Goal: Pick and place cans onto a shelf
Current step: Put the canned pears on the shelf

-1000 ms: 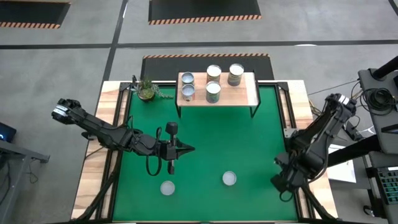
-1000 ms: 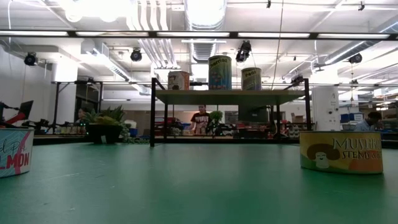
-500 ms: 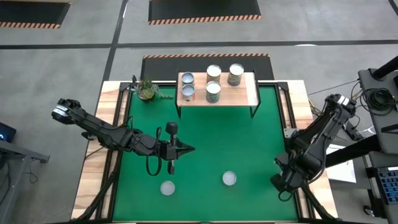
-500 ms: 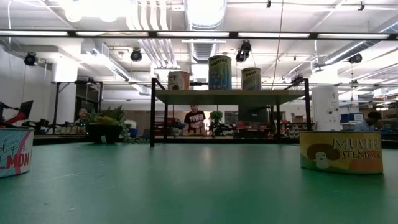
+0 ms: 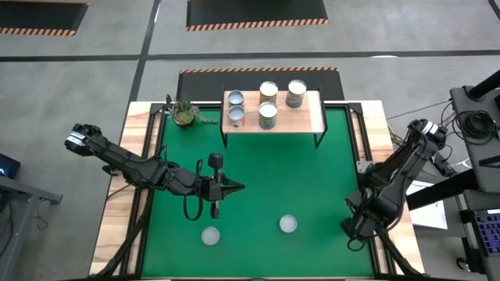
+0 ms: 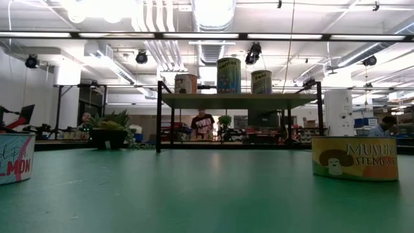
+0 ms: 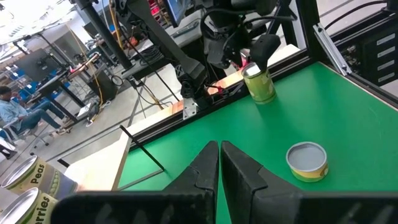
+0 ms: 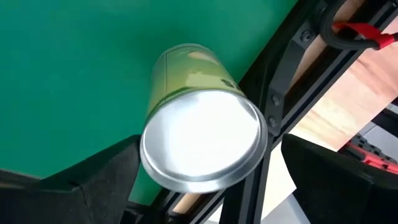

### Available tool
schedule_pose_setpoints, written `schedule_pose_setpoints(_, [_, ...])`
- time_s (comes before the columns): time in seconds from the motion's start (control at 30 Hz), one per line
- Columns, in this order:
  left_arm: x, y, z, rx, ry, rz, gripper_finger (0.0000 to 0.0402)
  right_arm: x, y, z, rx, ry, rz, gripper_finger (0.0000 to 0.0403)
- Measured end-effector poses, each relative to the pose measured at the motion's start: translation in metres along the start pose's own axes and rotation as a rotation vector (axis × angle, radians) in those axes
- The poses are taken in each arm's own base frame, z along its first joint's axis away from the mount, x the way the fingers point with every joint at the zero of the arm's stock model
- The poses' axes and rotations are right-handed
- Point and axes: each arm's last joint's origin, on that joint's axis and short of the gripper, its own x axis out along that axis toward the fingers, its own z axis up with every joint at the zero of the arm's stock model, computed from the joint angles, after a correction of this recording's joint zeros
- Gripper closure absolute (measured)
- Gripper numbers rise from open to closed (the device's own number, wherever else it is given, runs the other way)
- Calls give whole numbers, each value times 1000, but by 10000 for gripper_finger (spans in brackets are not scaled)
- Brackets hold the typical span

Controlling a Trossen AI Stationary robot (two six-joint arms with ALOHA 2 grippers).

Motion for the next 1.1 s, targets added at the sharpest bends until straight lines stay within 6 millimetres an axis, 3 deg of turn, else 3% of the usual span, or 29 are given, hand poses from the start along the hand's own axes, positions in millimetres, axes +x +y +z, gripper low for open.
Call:
schedule_pose_setpoints(0.3, [0, 0, 0, 0, 0, 0, 402, 8, 0, 2, -15, -6, 5, 33])
schedule_pose_setpoints(0.53, [0, 0, 0, 0, 0, 0, 402, 17, 3, 4, -28, 11, 43, 100])
schedule_pose_setpoints(0.67, [0, 0, 0, 0, -1, 0, 402, 11, 6, 4, -38, -18, 74, 100])
schedule_pose_setpoints(0.87, [0, 0, 1, -4, -9, 4, 402, -45, 32, 26, -101, -205, 327, 92])
schedule_pose_setpoints(1.0, [0, 1, 2, -6, -15, 6, 402, -94, 49, 61, -199, -352, 429, 78])
schedule_pose_setpoints(1.1, [0, 1, 2, -6, -15, 6, 402, -131, 53, 94, -284, -436, 401, 80])
